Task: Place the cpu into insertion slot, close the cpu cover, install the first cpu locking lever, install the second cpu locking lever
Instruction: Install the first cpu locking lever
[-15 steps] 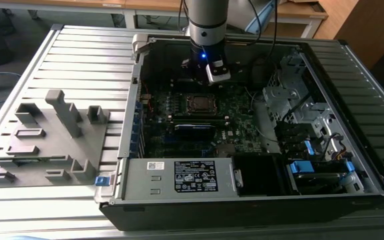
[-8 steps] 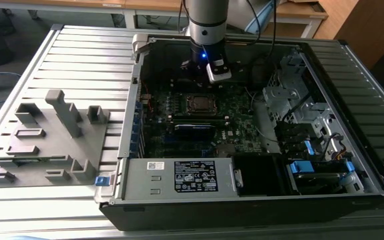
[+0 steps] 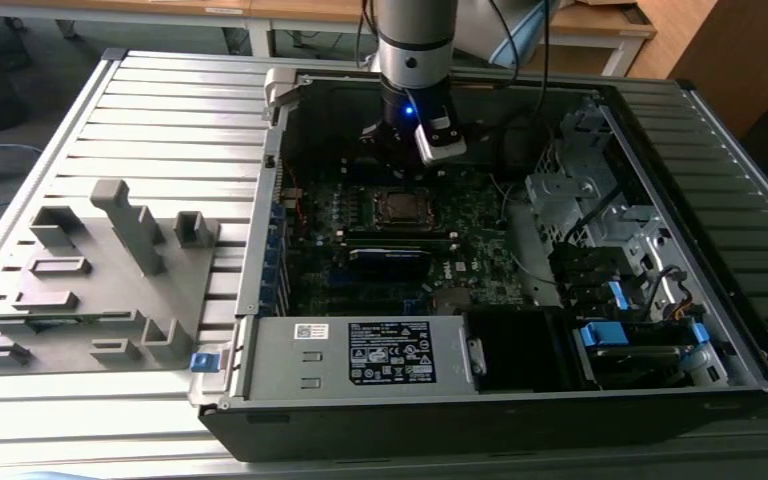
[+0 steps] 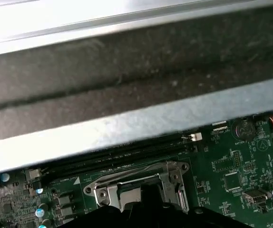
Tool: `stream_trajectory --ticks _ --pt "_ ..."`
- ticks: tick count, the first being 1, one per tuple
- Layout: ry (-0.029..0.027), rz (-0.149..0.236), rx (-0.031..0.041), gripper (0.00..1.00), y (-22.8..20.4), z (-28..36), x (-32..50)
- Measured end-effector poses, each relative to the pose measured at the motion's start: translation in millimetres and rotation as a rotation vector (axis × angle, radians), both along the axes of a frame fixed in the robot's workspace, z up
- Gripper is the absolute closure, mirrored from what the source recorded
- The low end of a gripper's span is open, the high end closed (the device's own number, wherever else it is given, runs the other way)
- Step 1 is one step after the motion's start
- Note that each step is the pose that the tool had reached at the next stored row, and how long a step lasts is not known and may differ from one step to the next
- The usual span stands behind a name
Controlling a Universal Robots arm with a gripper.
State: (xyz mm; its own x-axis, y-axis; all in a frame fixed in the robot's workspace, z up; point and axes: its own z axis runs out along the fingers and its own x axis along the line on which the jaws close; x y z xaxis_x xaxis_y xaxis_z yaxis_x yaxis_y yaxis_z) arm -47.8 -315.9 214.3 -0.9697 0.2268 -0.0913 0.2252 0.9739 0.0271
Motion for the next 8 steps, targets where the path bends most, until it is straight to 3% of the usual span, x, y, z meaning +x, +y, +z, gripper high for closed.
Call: stream_trajectory --ticks 8 --pt "0.0 0.097 0.0 0.89 0.0 -0.1 0.1"
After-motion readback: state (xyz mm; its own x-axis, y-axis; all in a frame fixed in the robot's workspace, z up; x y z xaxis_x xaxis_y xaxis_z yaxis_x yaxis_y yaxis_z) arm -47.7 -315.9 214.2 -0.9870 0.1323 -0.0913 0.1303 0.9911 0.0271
